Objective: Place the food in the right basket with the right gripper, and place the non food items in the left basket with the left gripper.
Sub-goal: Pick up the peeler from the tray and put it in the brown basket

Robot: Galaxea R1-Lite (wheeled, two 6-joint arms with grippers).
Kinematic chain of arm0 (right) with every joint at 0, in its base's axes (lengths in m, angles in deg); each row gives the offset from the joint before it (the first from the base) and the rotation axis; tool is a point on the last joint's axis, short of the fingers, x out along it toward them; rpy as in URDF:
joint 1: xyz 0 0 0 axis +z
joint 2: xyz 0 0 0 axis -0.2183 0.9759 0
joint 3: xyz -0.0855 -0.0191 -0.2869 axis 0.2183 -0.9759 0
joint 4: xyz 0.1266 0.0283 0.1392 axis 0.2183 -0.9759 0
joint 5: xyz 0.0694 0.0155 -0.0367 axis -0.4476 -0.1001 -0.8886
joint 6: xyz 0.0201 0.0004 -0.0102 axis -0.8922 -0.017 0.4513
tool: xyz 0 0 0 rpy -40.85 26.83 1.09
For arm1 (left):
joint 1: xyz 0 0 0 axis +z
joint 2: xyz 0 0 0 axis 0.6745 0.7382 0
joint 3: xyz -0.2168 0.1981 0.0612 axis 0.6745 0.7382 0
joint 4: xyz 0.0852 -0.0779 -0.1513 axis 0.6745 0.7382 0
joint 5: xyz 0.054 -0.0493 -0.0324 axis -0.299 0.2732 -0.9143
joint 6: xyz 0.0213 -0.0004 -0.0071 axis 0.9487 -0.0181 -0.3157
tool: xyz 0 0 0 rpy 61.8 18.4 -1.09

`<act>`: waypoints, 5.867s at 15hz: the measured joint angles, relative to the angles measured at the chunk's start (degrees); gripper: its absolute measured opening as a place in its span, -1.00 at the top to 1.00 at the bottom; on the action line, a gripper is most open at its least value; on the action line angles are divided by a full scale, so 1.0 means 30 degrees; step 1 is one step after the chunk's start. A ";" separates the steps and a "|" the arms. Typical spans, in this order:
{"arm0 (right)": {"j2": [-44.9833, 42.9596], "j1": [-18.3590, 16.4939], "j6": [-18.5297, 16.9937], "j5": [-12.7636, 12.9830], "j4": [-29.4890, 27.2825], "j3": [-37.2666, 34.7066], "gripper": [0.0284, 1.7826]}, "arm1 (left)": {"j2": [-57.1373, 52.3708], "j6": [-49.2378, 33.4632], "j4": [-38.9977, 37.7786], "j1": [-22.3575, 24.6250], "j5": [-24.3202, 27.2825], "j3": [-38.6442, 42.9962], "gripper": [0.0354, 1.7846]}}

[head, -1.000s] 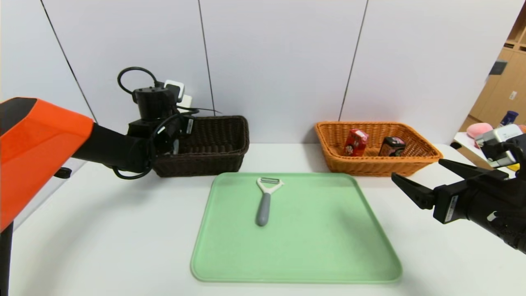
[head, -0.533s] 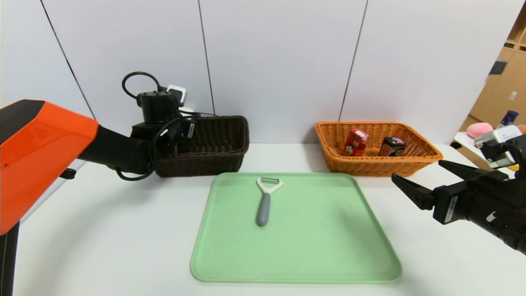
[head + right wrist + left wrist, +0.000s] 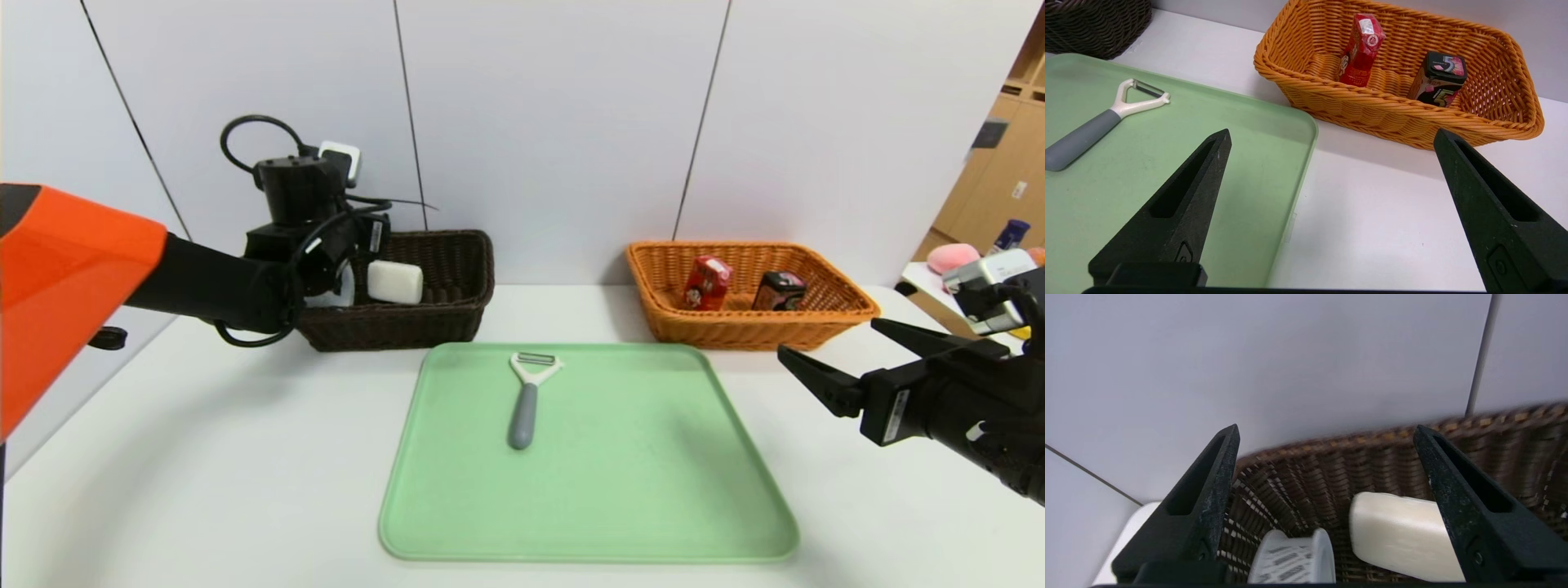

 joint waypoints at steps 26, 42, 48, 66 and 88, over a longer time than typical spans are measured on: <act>-0.0276 -0.0024 0.0073 0.0045 0.0065 -0.1057 -0.92 | -0.0297 -1.4218 1.6185 -1.1475 -0.4523 -0.0228 -0.89; -0.0211 -0.0033 -0.0033 0.0045 0.0102 -0.1203 -0.92 | 0.1191 -1.4478 1.5547 -1.1634 -0.5136 0.0163 -0.35; -0.0232 -0.0033 -0.0033 0.0037 0.0098 -0.1219 -0.92 | 0.1117 -1.4320 1.5632 -1.1642 -0.5157 0.0203 0.36; -0.0313 -0.0033 -0.0037 0.0037 0.0898 -0.1873 -0.92 | -0.4567 -1.0078 1.3345 -1.0732 -0.5018 -0.1536 0.69; -0.0471 -0.0882 -0.0402 -0.0028 0.1166 -0.2414 -0.92 | 0.1475 -0.5518 0.9635 -0.4043 -0.3035 -0.3344 0.69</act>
